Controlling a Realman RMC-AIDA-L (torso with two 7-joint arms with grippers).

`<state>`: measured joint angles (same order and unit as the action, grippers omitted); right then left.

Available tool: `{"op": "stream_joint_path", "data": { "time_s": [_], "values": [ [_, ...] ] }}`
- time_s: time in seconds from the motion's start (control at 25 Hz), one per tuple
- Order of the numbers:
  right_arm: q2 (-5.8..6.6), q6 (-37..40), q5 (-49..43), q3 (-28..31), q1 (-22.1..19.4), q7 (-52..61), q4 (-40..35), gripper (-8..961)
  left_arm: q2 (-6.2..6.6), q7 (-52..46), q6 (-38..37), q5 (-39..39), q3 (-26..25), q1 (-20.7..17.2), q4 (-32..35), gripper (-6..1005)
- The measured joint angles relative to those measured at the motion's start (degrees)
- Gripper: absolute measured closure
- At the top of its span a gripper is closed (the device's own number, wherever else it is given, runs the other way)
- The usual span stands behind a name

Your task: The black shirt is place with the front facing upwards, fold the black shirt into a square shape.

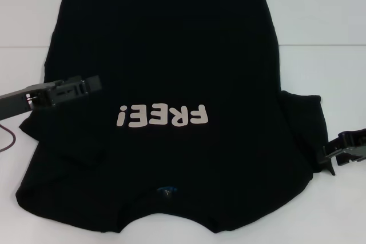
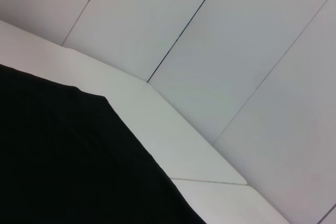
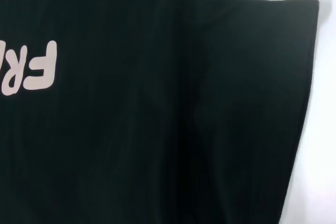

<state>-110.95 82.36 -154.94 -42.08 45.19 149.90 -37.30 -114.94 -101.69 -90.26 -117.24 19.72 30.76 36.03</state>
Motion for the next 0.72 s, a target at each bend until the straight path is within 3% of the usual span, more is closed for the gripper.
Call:
{"op": "stream_joint_path", "data": {
  "time_s": [0.44, 0.72],
  "values": [
    [-0.81, -3.87, -0.28, -4.08, 0.85, 2.34, 2.37, 373, -0.03, 0.00, 0.70, 0.01, -0.05, 0.31, 0.00, 126],
    [-1.82, -3.20, -0.14, -4.37, 1.22, 2.57, -0.53, 458, -0.03, 0.00, 0.71, 0.65, -0.03, 0.40, 0.00, 126]
  ]
}}
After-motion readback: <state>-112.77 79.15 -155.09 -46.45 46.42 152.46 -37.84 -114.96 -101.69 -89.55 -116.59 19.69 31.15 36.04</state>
